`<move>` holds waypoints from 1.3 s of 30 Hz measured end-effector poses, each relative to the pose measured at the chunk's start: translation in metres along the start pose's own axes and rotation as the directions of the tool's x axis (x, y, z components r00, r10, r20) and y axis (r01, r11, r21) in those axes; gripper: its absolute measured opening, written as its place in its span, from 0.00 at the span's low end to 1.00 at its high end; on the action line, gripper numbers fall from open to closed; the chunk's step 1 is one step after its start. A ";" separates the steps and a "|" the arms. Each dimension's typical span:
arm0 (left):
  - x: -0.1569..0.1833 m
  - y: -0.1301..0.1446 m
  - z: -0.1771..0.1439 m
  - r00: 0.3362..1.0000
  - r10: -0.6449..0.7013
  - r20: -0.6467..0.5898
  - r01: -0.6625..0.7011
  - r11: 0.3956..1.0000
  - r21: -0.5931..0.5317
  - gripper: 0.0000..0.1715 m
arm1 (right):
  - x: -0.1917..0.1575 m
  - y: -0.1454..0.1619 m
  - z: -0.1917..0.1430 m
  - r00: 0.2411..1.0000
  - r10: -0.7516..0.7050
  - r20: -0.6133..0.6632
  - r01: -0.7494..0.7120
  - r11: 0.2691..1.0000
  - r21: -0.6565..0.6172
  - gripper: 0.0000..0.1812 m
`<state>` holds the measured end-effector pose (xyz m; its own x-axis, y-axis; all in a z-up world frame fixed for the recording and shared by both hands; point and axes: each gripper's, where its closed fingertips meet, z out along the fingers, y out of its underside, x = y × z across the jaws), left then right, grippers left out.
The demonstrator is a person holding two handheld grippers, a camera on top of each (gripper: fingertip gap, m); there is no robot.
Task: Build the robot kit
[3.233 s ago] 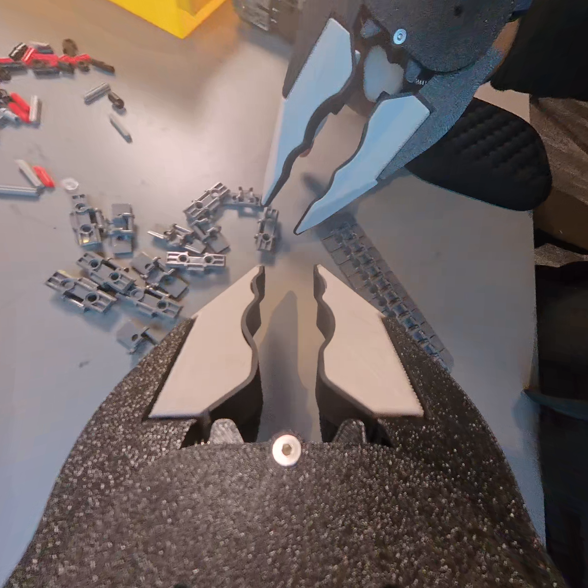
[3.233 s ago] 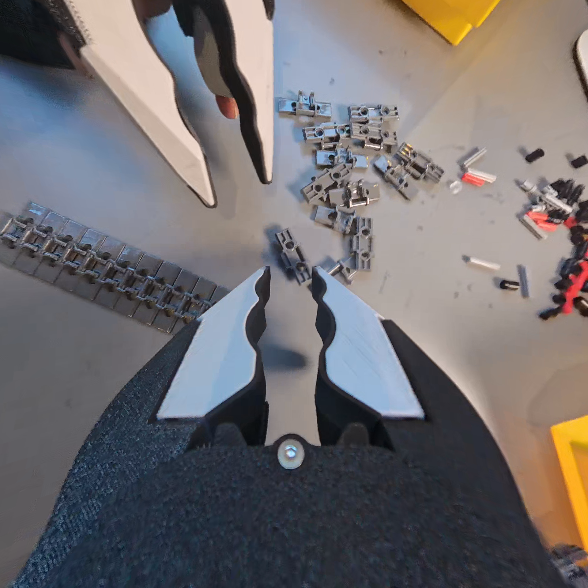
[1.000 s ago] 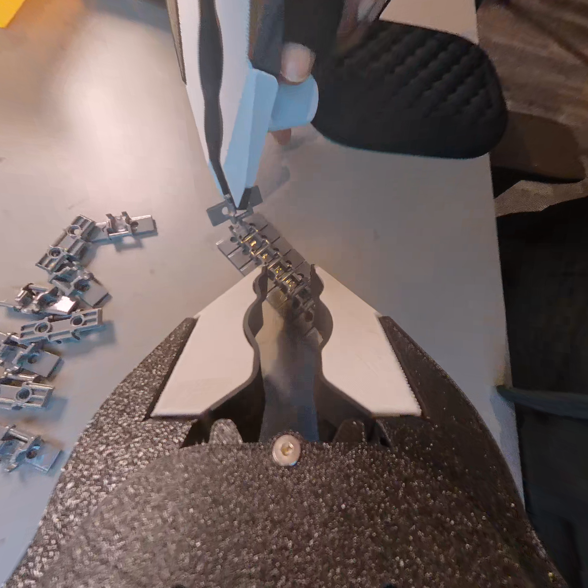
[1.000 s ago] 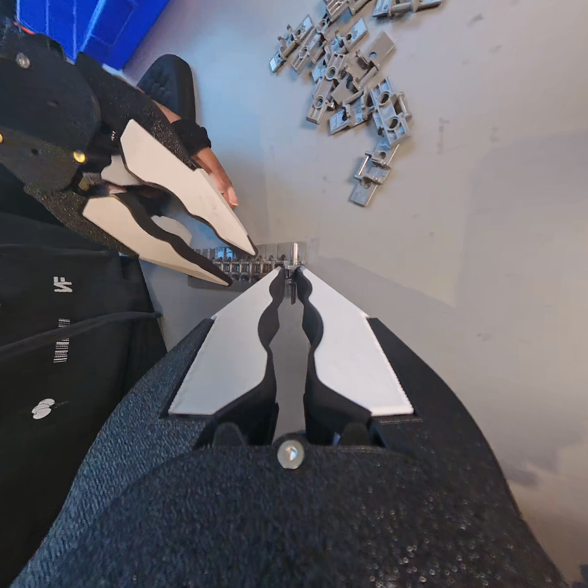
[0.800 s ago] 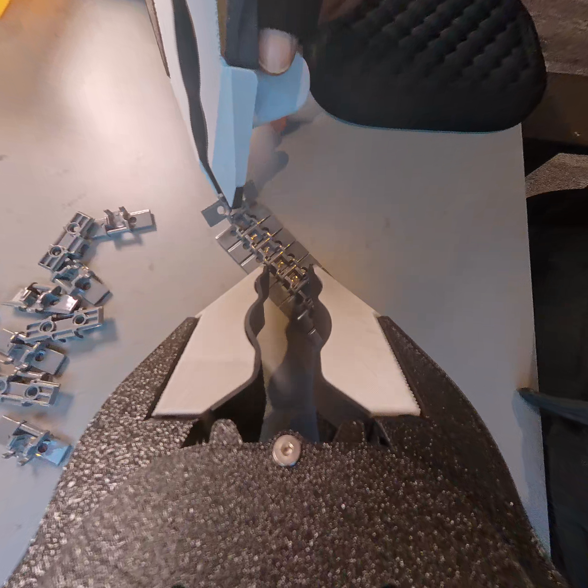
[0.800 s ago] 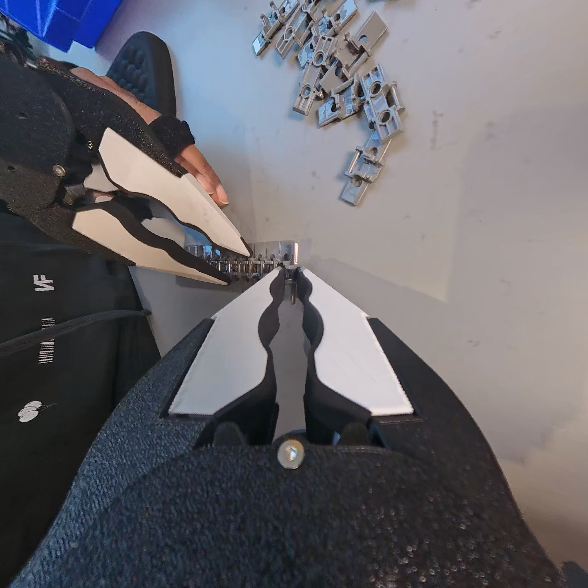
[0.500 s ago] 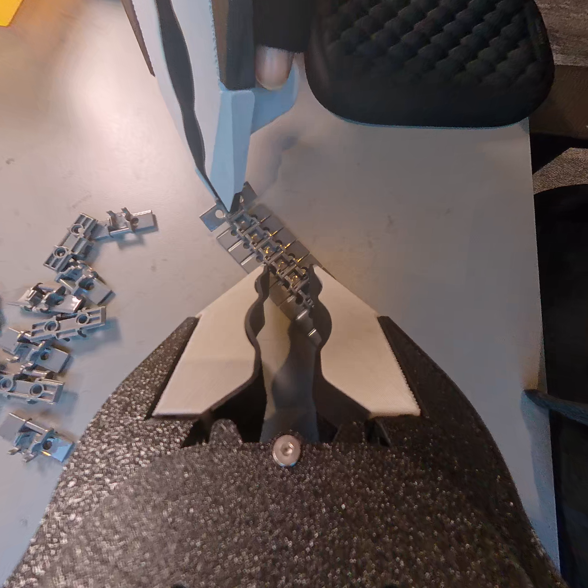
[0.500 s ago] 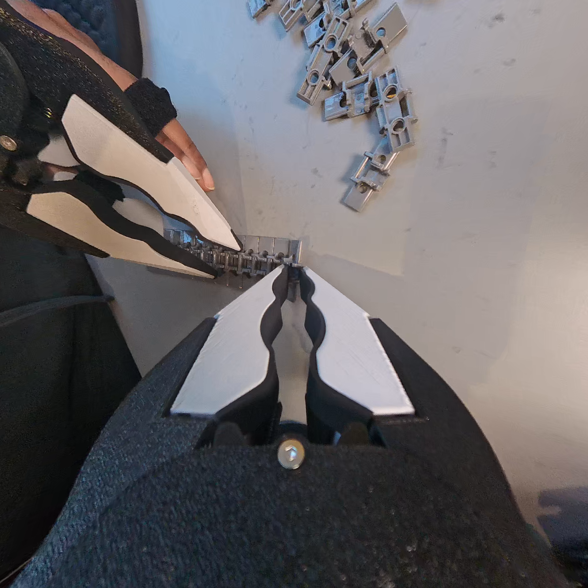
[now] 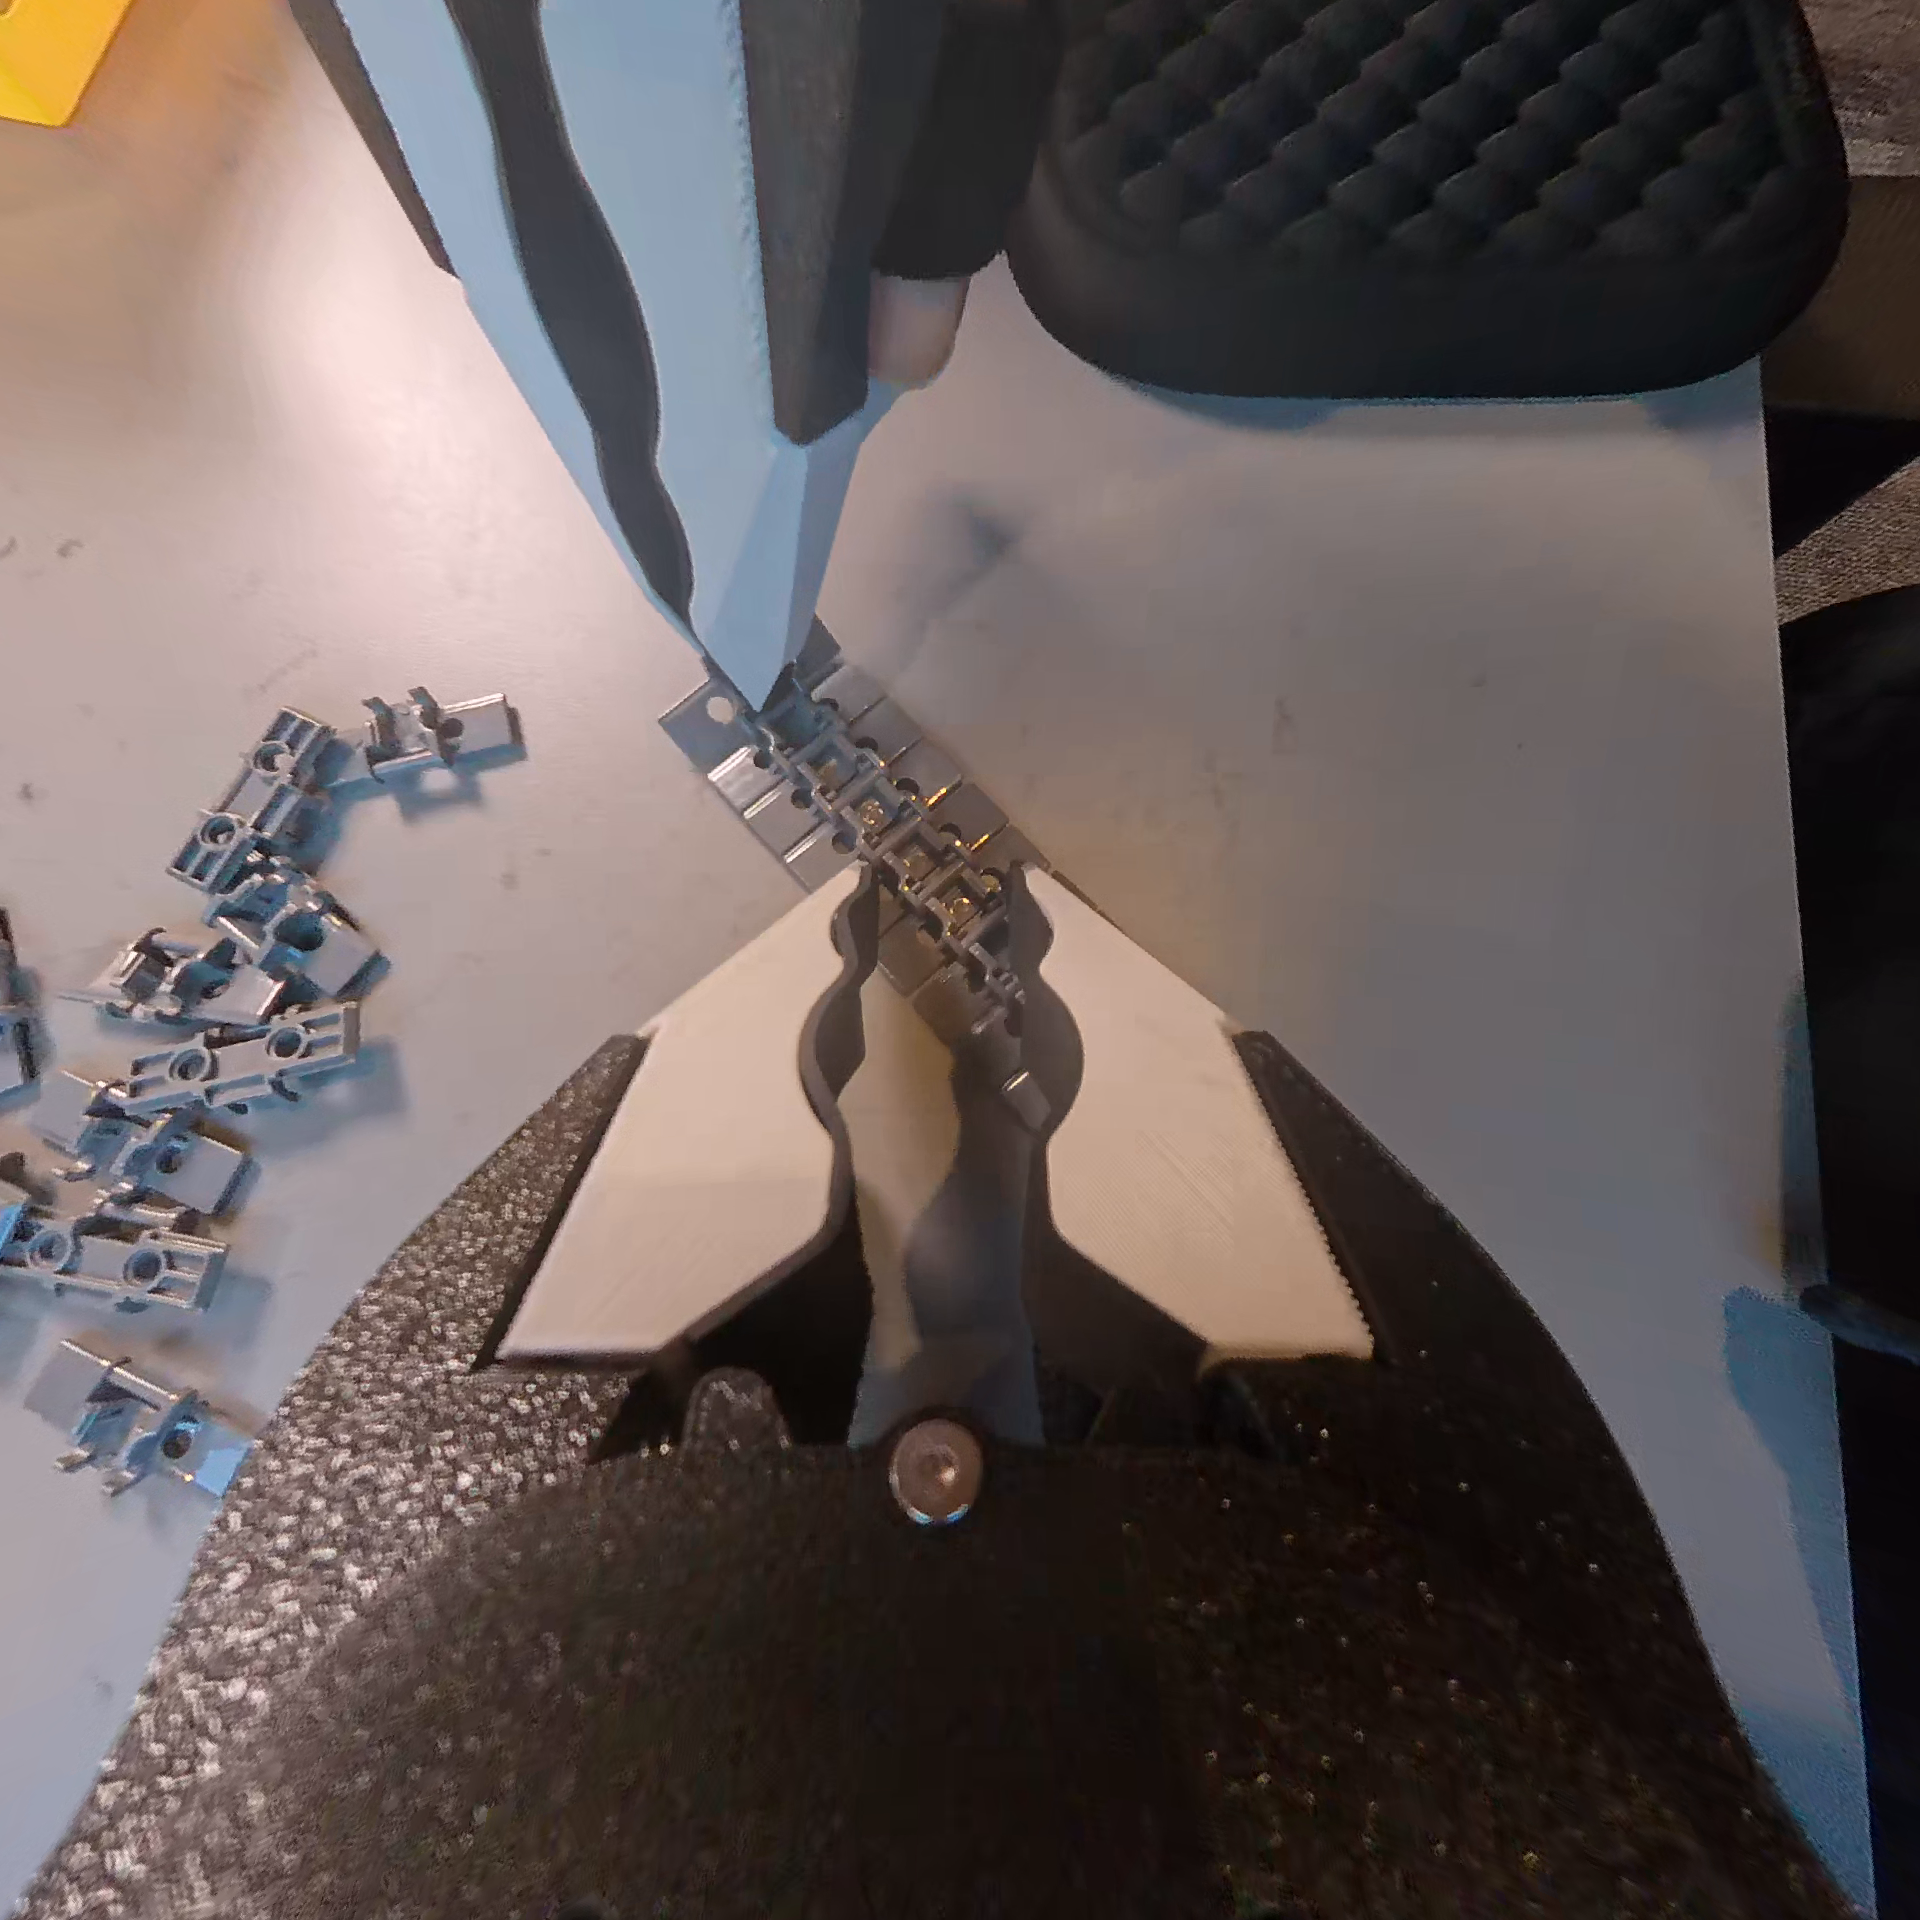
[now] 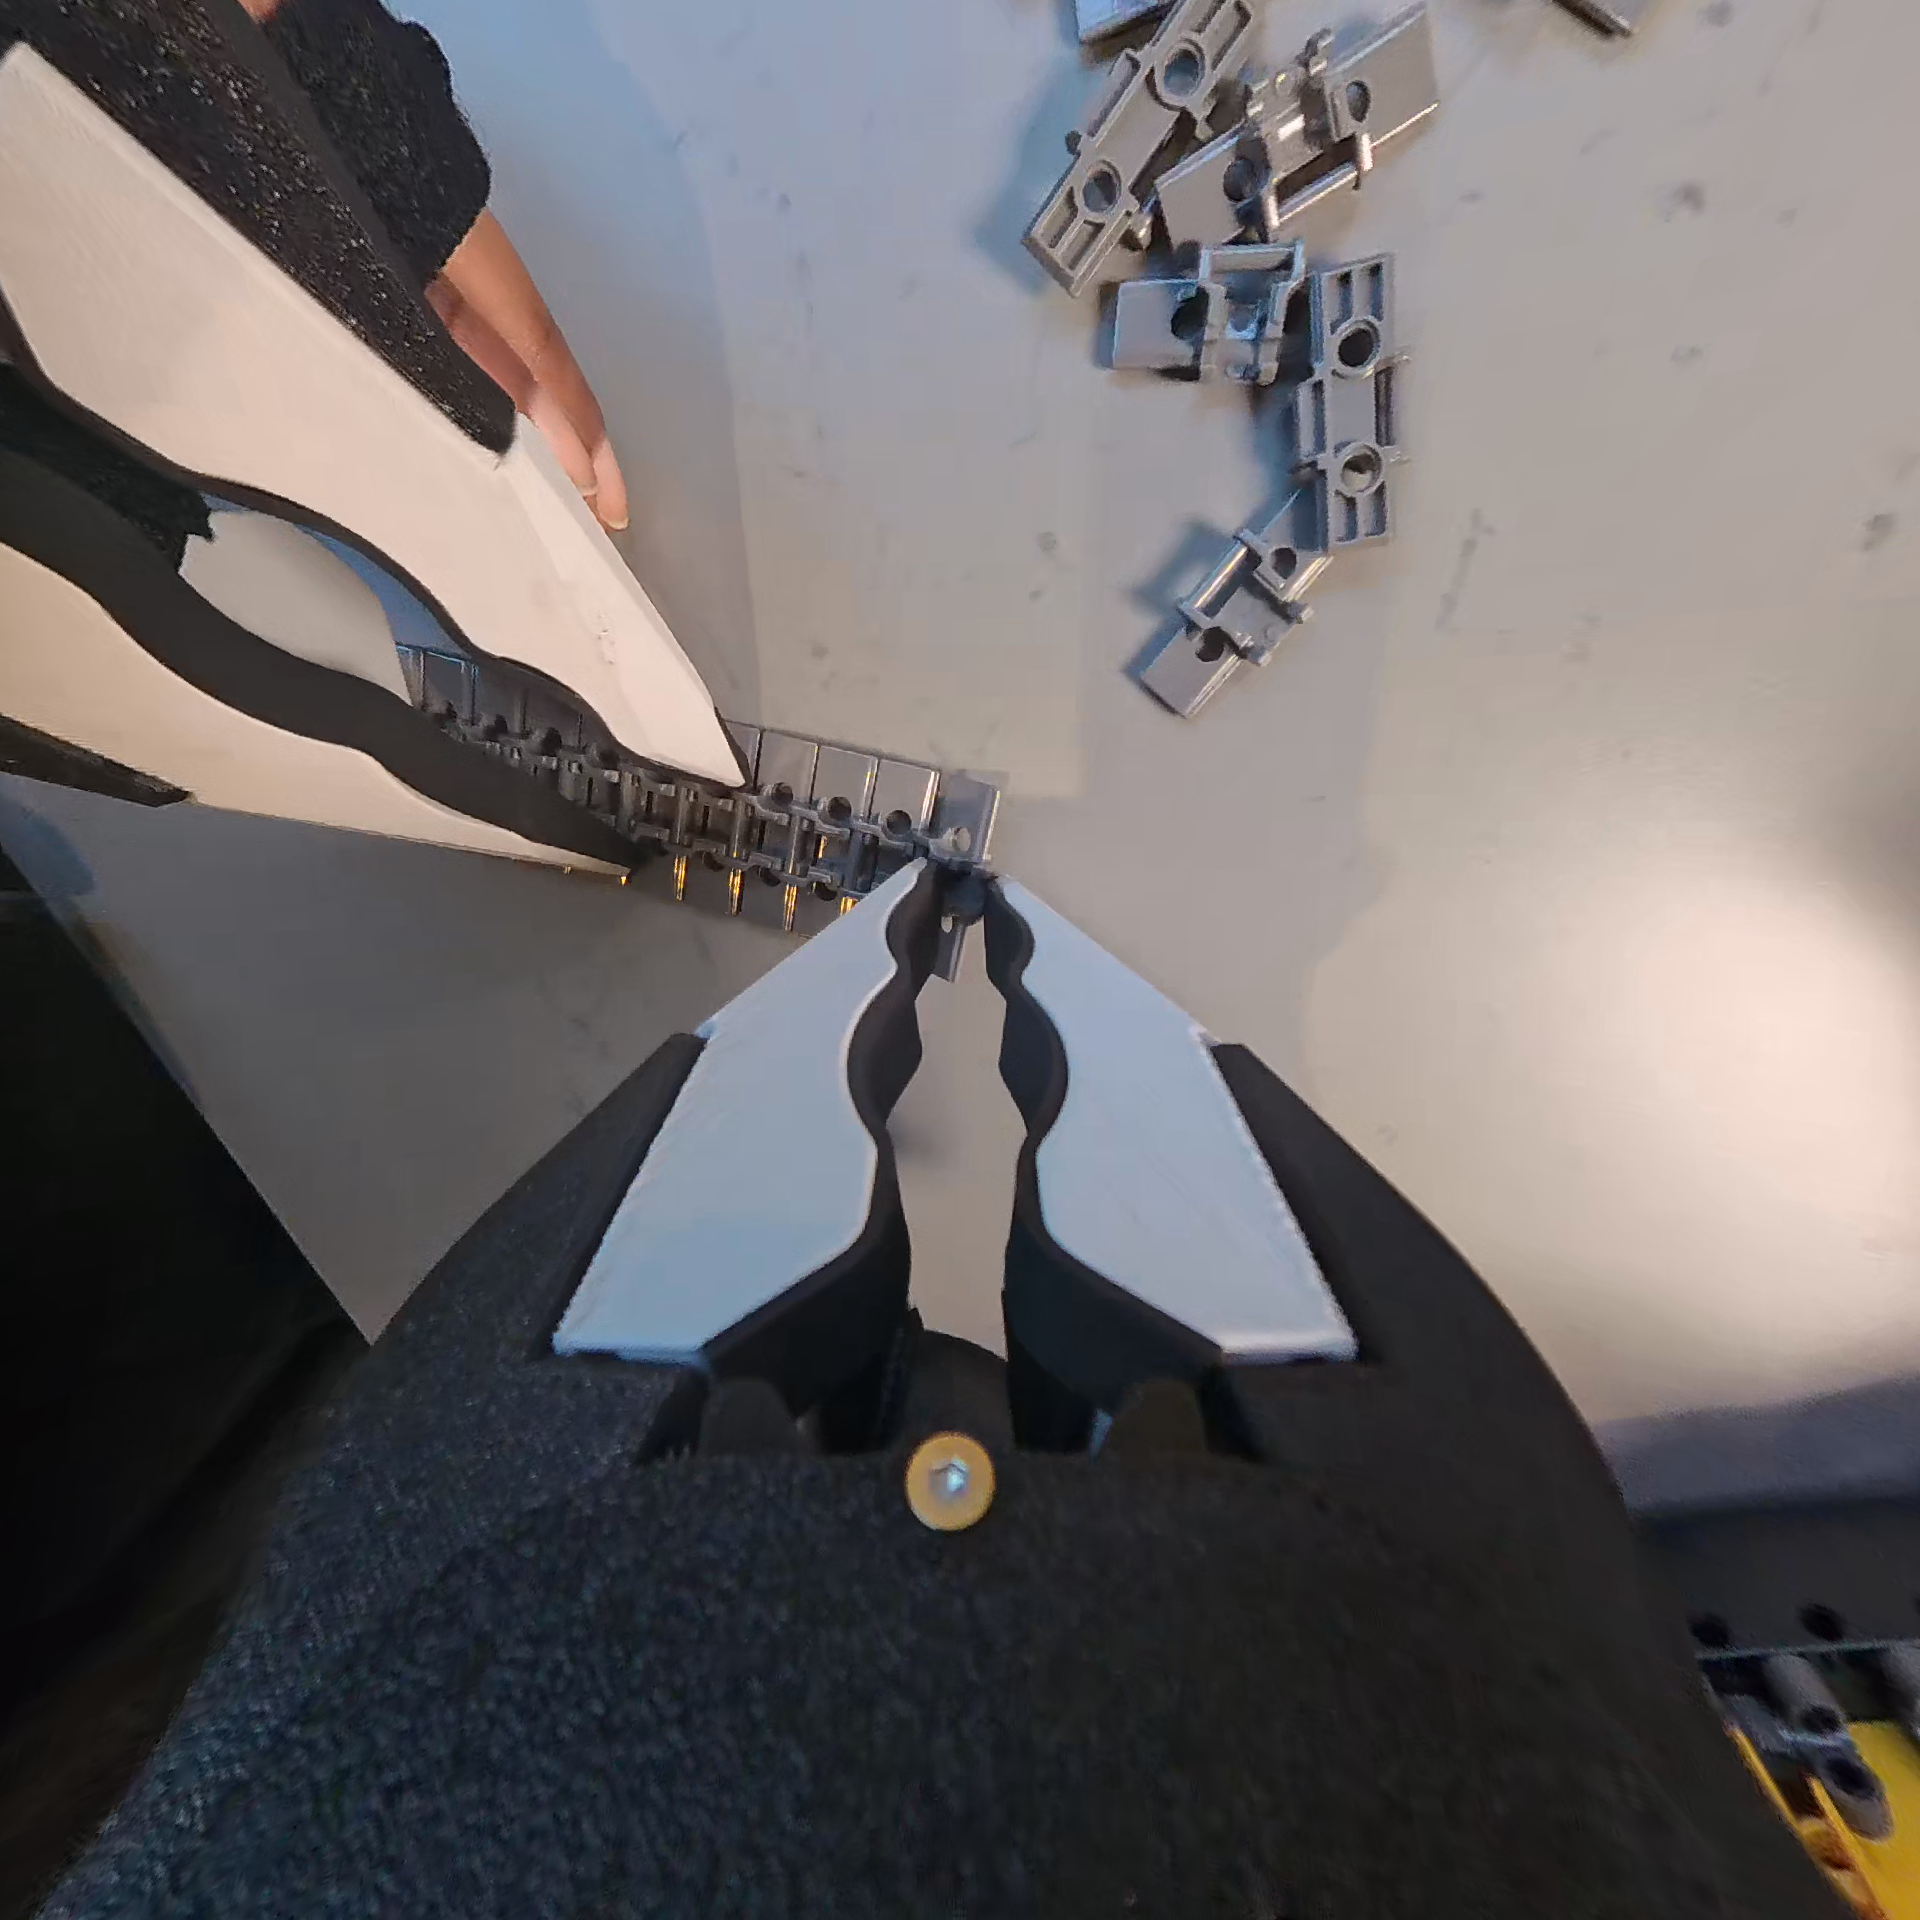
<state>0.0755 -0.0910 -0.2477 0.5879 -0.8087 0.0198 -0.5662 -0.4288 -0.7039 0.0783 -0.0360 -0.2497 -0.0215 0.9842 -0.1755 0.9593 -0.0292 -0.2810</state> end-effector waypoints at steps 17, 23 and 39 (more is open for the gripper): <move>-0.003 -0.007 -0.029 0.985 -0.096 -0.146 0.108 0.991 0.076 0.15 | 0.042 -0.039 0.000 0.994 0.047 -0.095 -0.016 0.952 0.306 0.17; -0.050 -0.020 -0.052 0.932 -0.329 -0.154 0.359 0.898 0.254 0.16 | 0.042 -0.044 0.005 0.996 0.000 -0.091 0.028 0.950 0.311 0.09; -0.033 -0.054 -0.082 0.813 -0.330 -0.479 0.530 0.761 0.375 0.01 | -0.053 -0.061 -0.066 0.870 -0.395 -0.294 0.492 0.658 0.570 0.07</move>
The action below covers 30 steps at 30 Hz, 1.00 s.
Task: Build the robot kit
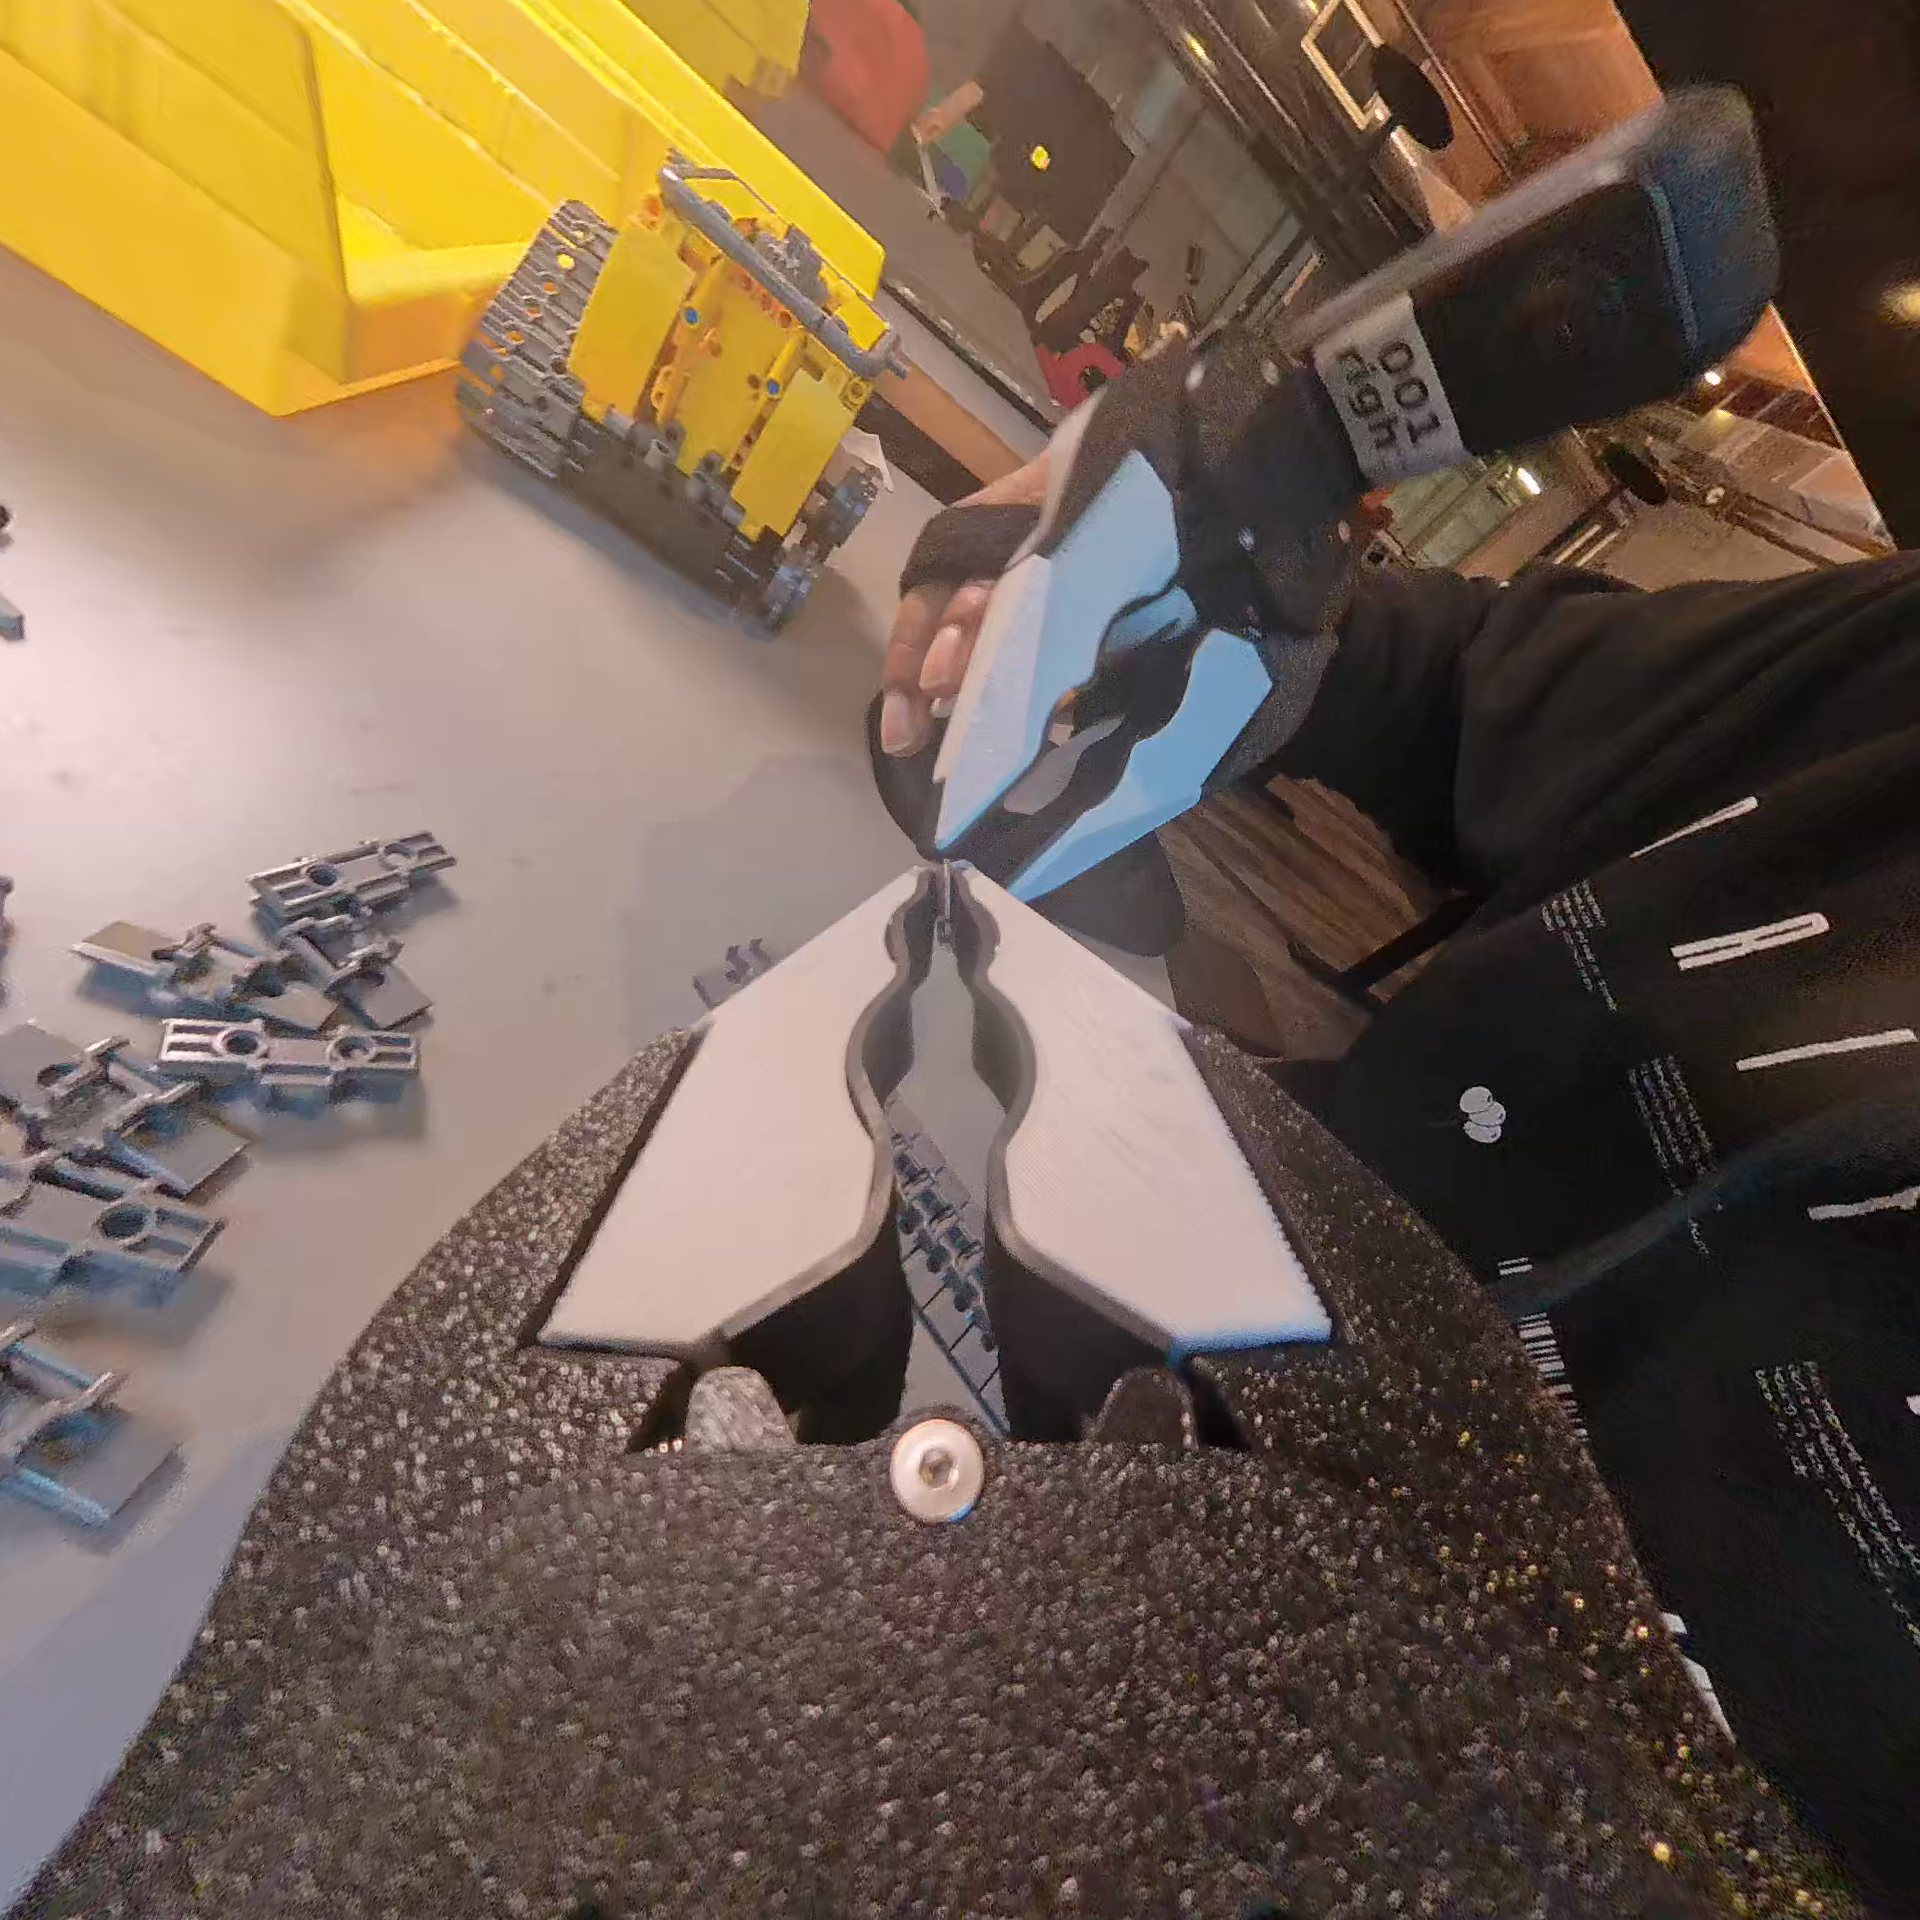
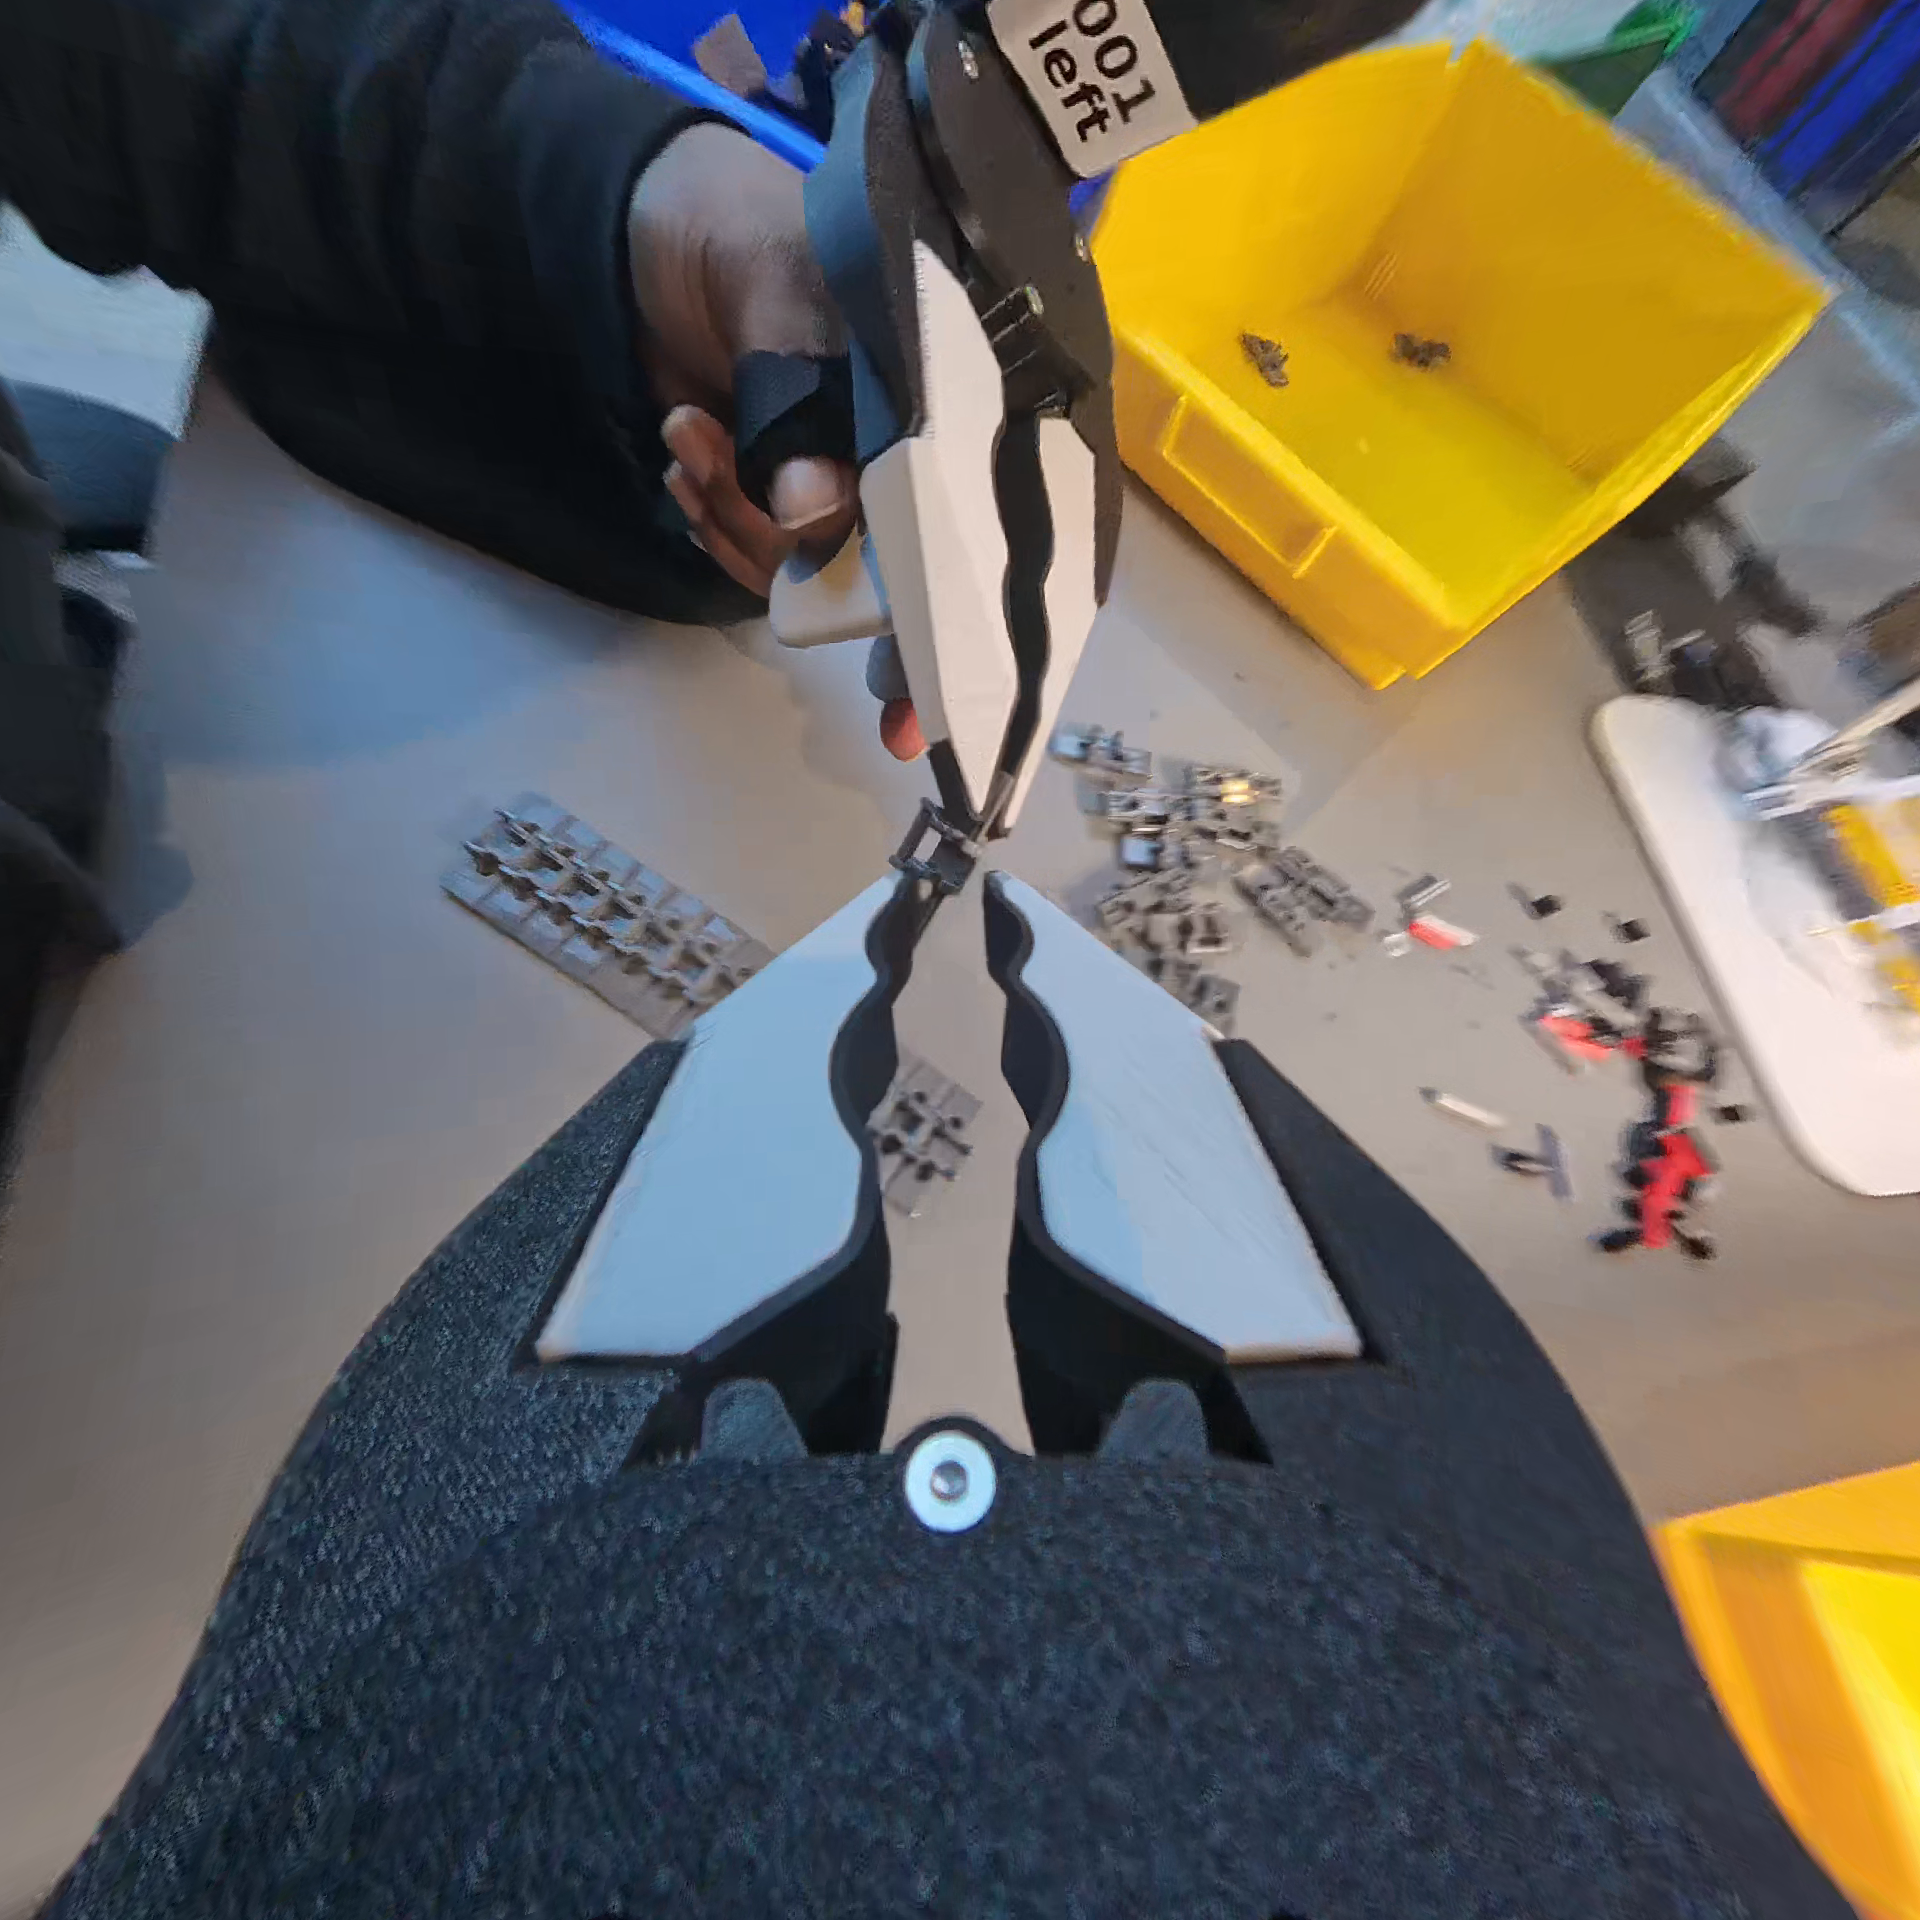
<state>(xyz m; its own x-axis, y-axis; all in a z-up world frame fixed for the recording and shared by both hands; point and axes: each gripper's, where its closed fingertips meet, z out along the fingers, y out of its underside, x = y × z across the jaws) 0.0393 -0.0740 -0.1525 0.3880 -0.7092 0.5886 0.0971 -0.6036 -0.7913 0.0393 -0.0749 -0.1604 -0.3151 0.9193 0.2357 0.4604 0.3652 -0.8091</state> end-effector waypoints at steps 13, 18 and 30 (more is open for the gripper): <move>0.020 -0.005 0.006 0.996 0.080 -0.039 -0.078 0.996 0.046 0.01 | -0.010 -0.012 -0.009 0.861 0.429 0.274 -0.430 0.901 -0.060 0.04; -0.007 0.019 0.014 0.966 0.197 0.168 -0.175 0.975 -0.135 0.11 | 0.009 0.039 -0.006 0.801 0.584 0.130 -0.531 0.794 -0.296 0.04; -0.035 0.087 0.035 0.823 0.494 0.282 -0.276 0.780 -0.561 0.18 | 0.003 0.093 0.013 0.708 0.703 0.068 -0.571 0.627 -0.530 0.04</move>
<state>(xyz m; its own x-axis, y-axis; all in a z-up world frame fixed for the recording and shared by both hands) 0.0663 -0.0891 -0.2473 0.6252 -0.7790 0.0470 -0.5458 -0.4795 -0.6871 0.0704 -0.0401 -0.2416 0.0441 0.8976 -0.4386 0.9083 -0.2189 -0.3566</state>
